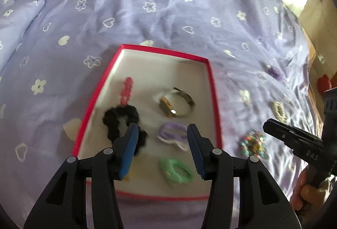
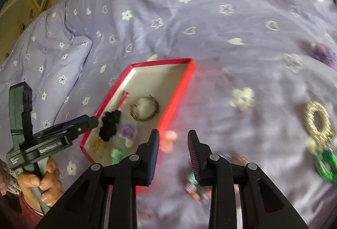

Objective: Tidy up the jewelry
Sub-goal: 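Open both tools to release the hair clip and watch into the box, then grasp the green braided hair tie with the right tool while the left tool grasps the pastel beaded bracelet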

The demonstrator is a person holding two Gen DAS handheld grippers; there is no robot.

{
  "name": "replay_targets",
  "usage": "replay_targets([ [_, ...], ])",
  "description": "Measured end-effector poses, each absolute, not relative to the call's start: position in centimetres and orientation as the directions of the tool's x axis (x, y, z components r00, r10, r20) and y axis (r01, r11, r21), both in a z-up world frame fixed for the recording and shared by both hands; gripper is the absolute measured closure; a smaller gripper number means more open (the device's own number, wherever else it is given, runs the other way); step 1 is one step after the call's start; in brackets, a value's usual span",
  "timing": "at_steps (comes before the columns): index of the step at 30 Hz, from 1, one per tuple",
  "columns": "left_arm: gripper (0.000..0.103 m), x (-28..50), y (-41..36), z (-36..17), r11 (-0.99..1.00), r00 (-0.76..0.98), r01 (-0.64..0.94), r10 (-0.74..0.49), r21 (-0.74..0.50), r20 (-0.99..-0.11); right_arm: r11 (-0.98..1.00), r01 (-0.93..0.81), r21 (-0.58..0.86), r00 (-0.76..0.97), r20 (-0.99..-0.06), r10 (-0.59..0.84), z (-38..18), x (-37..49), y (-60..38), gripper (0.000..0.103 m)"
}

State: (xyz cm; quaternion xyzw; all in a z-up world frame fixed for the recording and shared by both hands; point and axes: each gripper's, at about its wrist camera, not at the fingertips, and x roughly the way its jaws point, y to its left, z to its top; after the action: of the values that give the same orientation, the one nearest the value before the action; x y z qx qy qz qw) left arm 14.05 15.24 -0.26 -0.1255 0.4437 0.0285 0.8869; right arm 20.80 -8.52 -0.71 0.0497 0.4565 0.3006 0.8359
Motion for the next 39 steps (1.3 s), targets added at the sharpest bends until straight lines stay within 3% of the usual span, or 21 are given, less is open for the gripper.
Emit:
replay_targets([
  [21, 0.056, 11.7, 4.7, -0.4, 0.985, 0.563, 0.036, -0.159, -0.168, -0.811, 0.898, -0.252, 0.360, 0.512, -0.738, 0.440, -1.8, 15.1, -23.2, 0.066],
  [36, 0.056, 14.3, 0.8, -2.7, 0.987, 0.499, 0.119, -0.153, -0.108, -0.853, 0.928, -0.229, 0.294, 0.531, -0.761, 0.372, -2.4, 17.1, -26.8, 0.065],
  [39, 0.056, 15.0, 0.3, -3.1, 0.986, 0.486, 0.136, -0.152, -0.098, -0.860, 0.939, -0.219, 0.265, 0.544, -0.766, 0.343, -2.5, 18.2, -27.2, 0.061],
])
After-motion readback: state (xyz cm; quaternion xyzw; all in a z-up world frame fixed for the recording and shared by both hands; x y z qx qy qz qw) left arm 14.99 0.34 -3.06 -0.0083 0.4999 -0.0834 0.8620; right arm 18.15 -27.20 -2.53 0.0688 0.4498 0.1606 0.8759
